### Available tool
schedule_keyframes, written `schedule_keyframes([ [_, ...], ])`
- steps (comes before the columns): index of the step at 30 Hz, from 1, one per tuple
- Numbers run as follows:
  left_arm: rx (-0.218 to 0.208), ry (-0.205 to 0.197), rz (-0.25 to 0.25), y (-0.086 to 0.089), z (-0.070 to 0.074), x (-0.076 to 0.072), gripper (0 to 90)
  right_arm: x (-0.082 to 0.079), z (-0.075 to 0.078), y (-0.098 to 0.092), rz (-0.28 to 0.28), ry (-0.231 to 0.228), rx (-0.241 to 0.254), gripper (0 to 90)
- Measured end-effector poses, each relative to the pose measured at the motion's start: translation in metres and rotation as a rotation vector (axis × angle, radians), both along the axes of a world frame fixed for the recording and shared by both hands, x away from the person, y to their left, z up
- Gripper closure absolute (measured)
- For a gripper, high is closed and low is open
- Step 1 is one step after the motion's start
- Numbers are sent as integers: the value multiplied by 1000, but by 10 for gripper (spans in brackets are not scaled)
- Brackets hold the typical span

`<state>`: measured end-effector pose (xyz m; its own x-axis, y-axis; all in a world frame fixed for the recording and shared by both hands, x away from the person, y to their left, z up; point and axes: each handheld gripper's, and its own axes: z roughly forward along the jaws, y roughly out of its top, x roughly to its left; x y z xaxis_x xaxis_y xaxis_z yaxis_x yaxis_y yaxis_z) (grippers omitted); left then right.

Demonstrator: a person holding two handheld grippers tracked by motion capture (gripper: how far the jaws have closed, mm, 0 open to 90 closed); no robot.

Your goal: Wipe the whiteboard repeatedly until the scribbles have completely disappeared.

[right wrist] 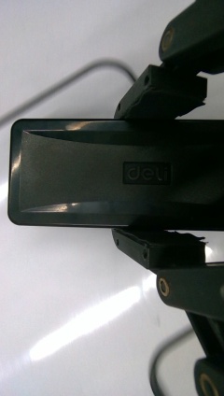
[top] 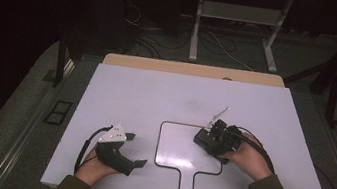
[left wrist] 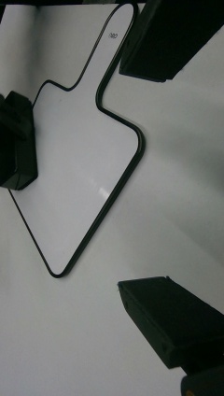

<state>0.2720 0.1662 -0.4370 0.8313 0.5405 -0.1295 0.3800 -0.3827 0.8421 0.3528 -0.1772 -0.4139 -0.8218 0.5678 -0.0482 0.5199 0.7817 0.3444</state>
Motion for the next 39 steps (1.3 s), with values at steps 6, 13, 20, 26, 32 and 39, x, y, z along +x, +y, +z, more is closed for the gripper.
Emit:
schedule_keyframes([
  [6,1,1,1,0,0,0,0,-22,0,10,64,14,9,391],
  [13,-1,2,1,0,0,0,0,-36,0,17,120,29,19,390],
  [20,-10,0,2,2,0,0,0,-30,2,13,125,35,51,390],
  [26,-16,5,4,4,-1,1,0,-19,9,9,91,36,104,390],
  [32,-11,5,7,3,-1,1,0,2,14,2,39,23,140,389],
  [39,-3,3,3,1,-1,1,0,30,17,-5,-15,11,169,389],
])
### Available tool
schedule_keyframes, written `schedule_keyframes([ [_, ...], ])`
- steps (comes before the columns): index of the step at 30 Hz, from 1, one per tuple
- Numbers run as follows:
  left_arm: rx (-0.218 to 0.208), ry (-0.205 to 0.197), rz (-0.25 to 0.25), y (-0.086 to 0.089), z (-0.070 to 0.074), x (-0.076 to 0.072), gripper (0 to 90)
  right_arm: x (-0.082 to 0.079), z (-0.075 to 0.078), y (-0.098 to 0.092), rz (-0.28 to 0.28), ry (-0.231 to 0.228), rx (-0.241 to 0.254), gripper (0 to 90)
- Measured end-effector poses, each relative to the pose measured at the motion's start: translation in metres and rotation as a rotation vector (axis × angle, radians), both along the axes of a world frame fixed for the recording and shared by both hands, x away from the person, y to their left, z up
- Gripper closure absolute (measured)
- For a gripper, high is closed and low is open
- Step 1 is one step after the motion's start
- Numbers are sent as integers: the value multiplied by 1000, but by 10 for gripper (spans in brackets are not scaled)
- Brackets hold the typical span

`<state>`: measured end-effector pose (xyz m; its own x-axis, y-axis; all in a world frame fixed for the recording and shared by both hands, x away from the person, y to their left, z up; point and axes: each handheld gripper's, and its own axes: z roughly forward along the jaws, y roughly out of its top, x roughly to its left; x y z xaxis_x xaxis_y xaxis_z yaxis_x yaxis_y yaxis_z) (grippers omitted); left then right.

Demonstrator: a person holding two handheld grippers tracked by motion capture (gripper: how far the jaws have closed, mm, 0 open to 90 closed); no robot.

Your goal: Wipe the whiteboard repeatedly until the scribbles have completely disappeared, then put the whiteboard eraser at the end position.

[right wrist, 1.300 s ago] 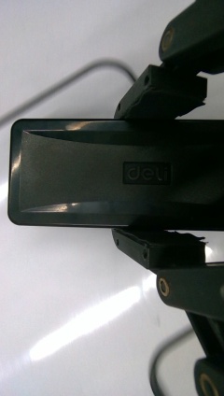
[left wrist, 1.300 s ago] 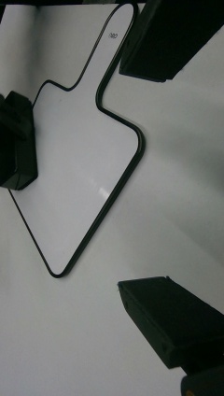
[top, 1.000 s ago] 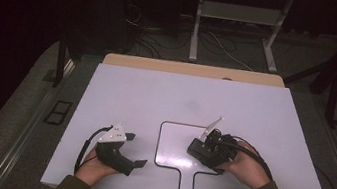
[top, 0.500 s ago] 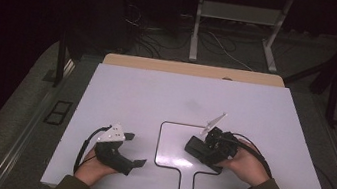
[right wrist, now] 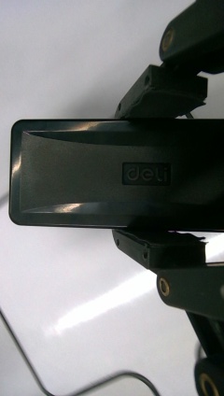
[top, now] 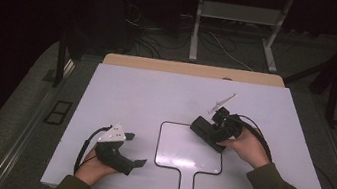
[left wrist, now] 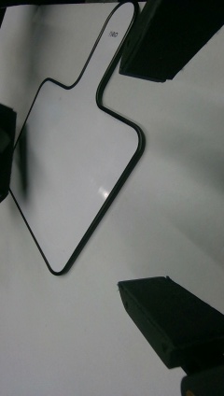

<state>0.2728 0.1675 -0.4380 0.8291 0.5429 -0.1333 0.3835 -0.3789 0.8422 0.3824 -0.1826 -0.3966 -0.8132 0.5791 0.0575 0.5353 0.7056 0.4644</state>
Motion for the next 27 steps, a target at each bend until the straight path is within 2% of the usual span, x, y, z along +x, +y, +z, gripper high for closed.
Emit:
schedule_keyframes([
  [1,3,2,-1,0,0,0,0,4,1,0,-12,4,16,389],
  [7,4,0,-2,0,0,0,0,33,11,3,-50,-26,35,389],
  [15,0,-6,-6,0,1,-1,0,73,21,20,-69,-51,19,389],
  [20,2,-3,-13,-3,1,-1,0,98,18,25,-92,-40,19,388],
  [27,4,0,-21,-4,0,0,0,127,4,29,-122,-13,33,387],
])
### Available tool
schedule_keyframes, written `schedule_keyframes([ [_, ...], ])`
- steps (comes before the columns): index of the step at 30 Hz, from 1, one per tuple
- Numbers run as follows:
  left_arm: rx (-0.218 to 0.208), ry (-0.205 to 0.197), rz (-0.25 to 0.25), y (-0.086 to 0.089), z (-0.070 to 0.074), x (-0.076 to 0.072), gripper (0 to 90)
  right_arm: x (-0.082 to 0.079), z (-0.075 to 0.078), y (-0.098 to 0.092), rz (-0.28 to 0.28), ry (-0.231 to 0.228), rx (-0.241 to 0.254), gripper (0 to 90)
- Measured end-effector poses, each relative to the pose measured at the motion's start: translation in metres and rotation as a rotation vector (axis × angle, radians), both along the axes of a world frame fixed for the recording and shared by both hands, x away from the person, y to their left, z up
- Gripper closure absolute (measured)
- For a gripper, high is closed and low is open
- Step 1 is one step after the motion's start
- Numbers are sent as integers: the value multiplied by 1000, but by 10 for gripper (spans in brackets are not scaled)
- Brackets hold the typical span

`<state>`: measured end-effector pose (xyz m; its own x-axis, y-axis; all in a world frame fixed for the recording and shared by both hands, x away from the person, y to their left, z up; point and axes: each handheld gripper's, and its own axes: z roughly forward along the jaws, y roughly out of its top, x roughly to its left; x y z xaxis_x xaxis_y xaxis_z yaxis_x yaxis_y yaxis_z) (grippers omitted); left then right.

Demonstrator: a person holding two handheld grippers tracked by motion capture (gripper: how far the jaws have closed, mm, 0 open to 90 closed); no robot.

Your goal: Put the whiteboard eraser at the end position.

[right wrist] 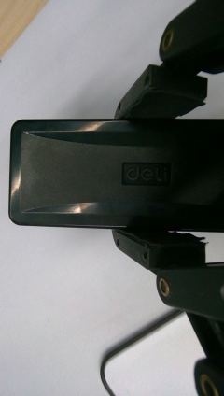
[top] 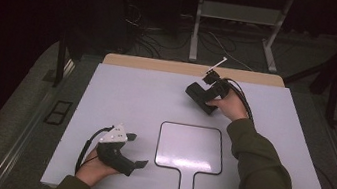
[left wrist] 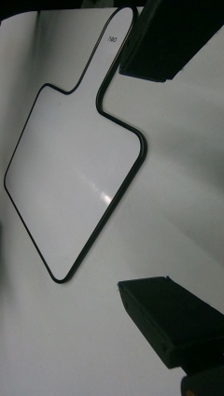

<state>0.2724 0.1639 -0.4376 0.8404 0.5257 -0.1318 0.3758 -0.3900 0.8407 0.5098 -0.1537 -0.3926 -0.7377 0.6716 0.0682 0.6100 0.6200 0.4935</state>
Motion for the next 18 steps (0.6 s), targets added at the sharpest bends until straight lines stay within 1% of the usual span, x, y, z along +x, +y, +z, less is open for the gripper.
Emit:
schedule_keyframes([
  [2,-3,-1,-2,0,0,0,0,4,-4,3,4,13,-14,387],
  [3,-1,-1,-3,-1,0,0,0,6,-6,5,12,12,-26,387],
  [6,-3,-1,-3,-1,0,0,0,9,-11,11,16,19,-31,387],
  [9,-5,1,-3,-1,0,0,0,11,-15,15,34,12,-53,387],
  [10,-5,0,-2,-1,0,0,0,12,-16,17,30,17,-52,387],
  [13,-7,0,-4,-2,0,1,0,14,-19,21,43,18,-62,386],
  [14,-6,-1,-5,-2,0,1,0,14,-21,22,42,12,-68,386],
  [16,-5,-6,-10,-3,0,1,0,16,-23,24,41,16,-71,385],
  [18,-5,-4,-11,-3,-1,1,0,18,-27,24,42,5,-83,384],
])
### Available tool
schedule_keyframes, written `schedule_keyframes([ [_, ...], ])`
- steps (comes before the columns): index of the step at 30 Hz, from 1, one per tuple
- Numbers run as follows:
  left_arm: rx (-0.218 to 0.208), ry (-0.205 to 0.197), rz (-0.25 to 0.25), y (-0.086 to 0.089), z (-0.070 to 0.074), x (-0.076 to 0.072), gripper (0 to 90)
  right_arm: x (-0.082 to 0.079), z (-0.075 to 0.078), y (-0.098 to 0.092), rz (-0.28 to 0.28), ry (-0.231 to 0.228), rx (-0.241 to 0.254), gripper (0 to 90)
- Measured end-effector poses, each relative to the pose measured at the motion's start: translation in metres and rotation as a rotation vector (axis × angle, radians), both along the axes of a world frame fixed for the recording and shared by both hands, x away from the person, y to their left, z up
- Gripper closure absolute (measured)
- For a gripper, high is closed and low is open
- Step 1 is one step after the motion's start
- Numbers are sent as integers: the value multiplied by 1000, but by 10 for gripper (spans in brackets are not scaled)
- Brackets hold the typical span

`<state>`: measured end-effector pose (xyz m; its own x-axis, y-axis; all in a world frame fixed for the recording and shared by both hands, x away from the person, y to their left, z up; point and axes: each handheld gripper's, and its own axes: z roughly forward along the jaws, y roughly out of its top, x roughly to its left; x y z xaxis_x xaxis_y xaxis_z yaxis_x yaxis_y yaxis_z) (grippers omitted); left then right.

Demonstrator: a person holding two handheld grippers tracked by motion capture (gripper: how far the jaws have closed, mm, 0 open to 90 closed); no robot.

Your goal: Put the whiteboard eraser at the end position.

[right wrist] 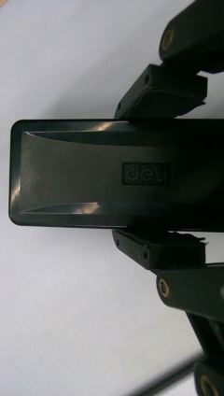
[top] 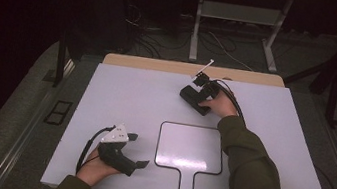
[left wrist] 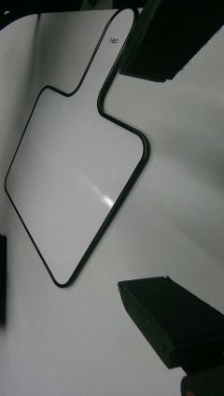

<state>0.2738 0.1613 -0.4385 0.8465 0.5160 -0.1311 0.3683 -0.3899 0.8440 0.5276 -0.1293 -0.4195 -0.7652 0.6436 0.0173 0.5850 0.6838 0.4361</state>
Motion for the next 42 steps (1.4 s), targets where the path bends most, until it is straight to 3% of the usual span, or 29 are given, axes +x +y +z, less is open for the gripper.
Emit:
schedule_keyframes([
  [6,3,-3,-2,0,-1,2,0,2,-3,-2,-15,-8,23,372],
  [9,7,1,1,0,-3,4,0,0,2,-4,-50,2,90,349],
  [12,0,1,4,-1,-3,4,0,-2,7,-9,-67,-6,118,323],
  [20,-4,-7,8,-2,-4,7,0,-16,26,-24,-65,-57,216,300],
  [24,-9,-4,14,0,-3,7,0,-27,33,-29,-59,-94,262,257],
  [29,-1,-4,9,-1,-3,7,0,-46,35,-33,-68,-163,277,229],
  [33,-5,-1,10,-1,-3,6,0,-58,34,-35,-70,-187,265,221],
  [42,-5,7,6,1,-3,4,0,-83,33,-50,-72,-200,337,191],
])
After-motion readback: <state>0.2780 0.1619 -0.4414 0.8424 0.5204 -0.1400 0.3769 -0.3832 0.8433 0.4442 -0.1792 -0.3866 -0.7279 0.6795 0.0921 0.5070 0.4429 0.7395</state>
